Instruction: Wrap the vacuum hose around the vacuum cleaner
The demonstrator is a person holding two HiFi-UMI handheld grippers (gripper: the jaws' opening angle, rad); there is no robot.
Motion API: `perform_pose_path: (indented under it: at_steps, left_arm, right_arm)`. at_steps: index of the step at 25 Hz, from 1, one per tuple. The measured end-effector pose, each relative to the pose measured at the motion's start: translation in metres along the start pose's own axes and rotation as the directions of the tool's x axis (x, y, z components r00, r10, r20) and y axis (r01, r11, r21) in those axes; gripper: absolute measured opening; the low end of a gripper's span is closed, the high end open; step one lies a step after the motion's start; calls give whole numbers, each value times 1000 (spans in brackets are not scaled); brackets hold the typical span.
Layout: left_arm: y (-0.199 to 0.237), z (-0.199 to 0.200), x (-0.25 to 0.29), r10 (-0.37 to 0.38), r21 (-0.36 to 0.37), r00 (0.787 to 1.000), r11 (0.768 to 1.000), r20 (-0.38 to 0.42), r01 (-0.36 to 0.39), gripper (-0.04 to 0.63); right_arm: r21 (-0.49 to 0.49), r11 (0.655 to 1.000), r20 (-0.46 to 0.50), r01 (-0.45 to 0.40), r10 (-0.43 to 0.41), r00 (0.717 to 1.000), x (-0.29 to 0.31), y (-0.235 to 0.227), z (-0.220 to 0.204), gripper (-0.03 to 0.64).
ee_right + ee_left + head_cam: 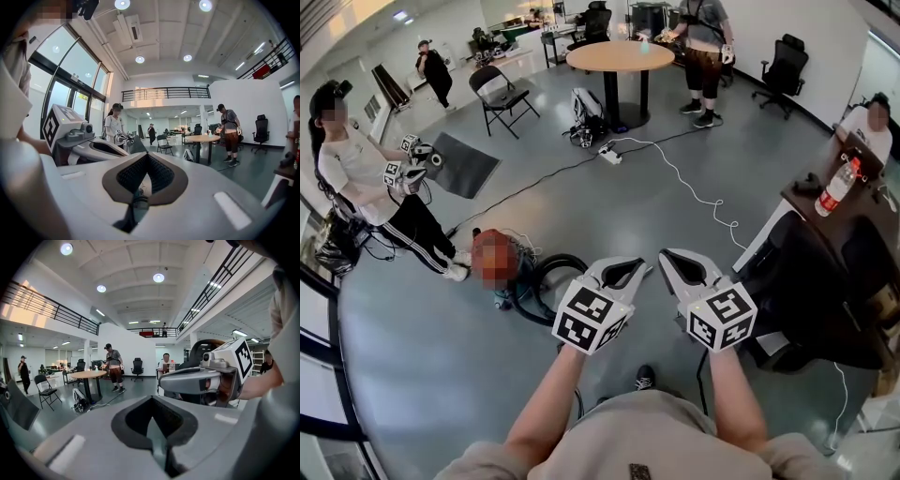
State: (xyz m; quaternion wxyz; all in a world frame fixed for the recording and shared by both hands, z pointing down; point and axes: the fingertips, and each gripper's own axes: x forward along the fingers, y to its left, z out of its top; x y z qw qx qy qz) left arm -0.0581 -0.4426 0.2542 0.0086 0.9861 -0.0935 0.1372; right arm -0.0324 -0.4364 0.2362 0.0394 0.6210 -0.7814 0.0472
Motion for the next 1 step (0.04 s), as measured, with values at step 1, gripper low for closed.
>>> perform_pose_path:
  at_steps: [1]
  left_arm:
    - [1, -1, 3, 0, 0, 1000, 1000, 0, 0, 2]
  right_arm:
    - [0, 1000, 0, -3, 3, 1000, 2, -2, -2, 25]
